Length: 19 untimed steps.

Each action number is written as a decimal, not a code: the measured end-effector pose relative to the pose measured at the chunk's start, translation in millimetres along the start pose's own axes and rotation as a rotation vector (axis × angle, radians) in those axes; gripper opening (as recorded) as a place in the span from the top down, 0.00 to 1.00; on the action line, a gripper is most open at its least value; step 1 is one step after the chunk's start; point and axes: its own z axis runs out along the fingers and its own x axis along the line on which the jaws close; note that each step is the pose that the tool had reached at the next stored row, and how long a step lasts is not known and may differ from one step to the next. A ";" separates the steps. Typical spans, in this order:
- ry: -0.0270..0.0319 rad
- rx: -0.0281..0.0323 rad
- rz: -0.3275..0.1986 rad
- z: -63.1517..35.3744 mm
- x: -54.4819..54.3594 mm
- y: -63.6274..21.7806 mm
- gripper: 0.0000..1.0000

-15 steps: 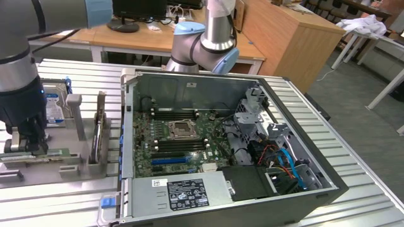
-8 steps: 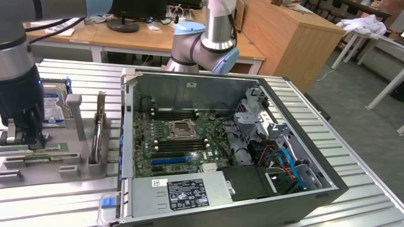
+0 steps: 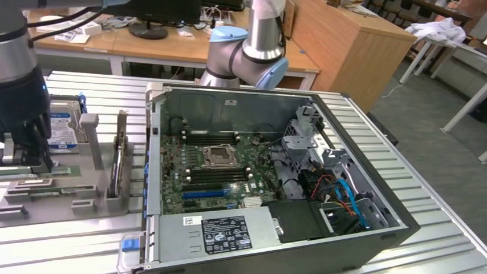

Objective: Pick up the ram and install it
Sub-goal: 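Pick up the ram and move it above insertion slot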

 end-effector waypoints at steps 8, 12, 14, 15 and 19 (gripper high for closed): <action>-0.0001 0.0001 0.002 -15.2 -0.4 -0.3 0.88; -0.0001 0.0002 0.003 -21.3 -0.6 -0.4 0.88; 0.0000 0.0001 0.004 -25.2 -0.7 -0.4 0.88; -0.0001 0.0002 0.004 -27.2 -0.7 -0.5 0.88; -0.0001 0.0002 0.004 -35.7 -0.9 -0.6 0.88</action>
